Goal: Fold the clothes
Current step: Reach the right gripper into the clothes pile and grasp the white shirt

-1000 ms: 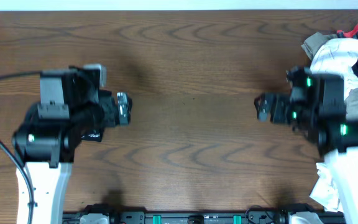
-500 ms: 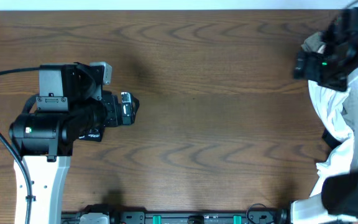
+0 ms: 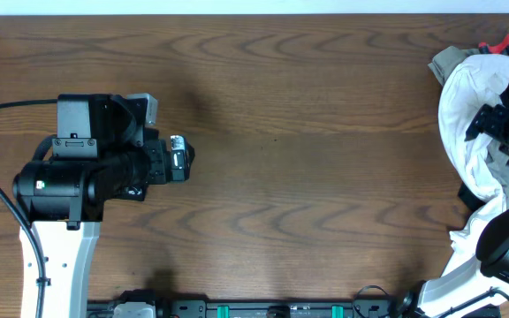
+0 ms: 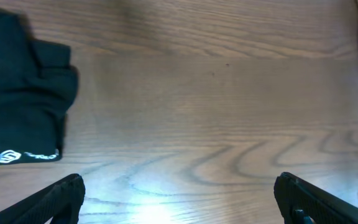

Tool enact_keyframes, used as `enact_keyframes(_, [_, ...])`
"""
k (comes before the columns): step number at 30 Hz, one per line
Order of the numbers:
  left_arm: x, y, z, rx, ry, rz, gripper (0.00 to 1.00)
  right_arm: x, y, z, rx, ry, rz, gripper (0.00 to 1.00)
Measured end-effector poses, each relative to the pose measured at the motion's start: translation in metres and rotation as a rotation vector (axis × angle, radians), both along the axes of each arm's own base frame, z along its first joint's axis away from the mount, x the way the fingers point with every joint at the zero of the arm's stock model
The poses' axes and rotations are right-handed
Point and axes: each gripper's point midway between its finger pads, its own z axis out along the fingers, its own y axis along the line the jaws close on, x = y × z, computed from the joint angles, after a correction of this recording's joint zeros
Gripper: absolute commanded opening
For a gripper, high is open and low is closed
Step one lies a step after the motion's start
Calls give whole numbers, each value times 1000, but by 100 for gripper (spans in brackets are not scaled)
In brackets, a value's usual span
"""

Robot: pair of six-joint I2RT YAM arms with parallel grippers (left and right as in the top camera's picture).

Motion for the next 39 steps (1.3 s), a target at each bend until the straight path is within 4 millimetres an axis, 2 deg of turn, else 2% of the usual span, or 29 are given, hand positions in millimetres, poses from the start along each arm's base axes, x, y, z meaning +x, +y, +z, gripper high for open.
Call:
enact_keyframes(5, [1, 5, -1, 27, -1, 16, 99, 31, -16, -3, -62, -128, -12, 86])
enact_keyframes(8, [1, 6, -2, 34, -1, 20, 99, 42, -22, -16, -82, -175, -25, 84])
enact_keyframes(15, [1, 8, -2, 40, 1, 24, 99, 38, -20, -69, -75, -179, -72, 76])
enact_keyframes(21, [1, 8, -2, 40, 3, 23, 99, 36, -19, -95, -78, -202, -128, 55])
enact_keyframes(23, [1, 8, -2, 40, 3, 24, 99, 36, -20, -101, -83, -213, -140, 41])
enact_keyframes(25, [0, 8, -2, 40, 3, 23, 99, 37, -20, -106, -86, -224, -157, 24])
enact_keyframes(28, [0, 8, -2, 40, 3, 24, 99, 37, -20, -108, -87, -229, -158, 8])
enact_keyframes(30, [0, 8, -3, 40, 4, 24, 99, 38, -20, -108, -86, -234, -161, 1])
enact_keyframes(35, [0, 8, -3, 40, 7, 24, 99, 46, -4, -103, 5, -284, -138, 1])
enact_keyframes(37, [0, 8, -3, 40, 7, 24, 99, 55, 9, -90, 67, -343, -105, 1])
enact_keyframes(39, [0, 8, -3, 40, 6, 24, 99, 66, 27, -68, 133, -427, -46, 1])
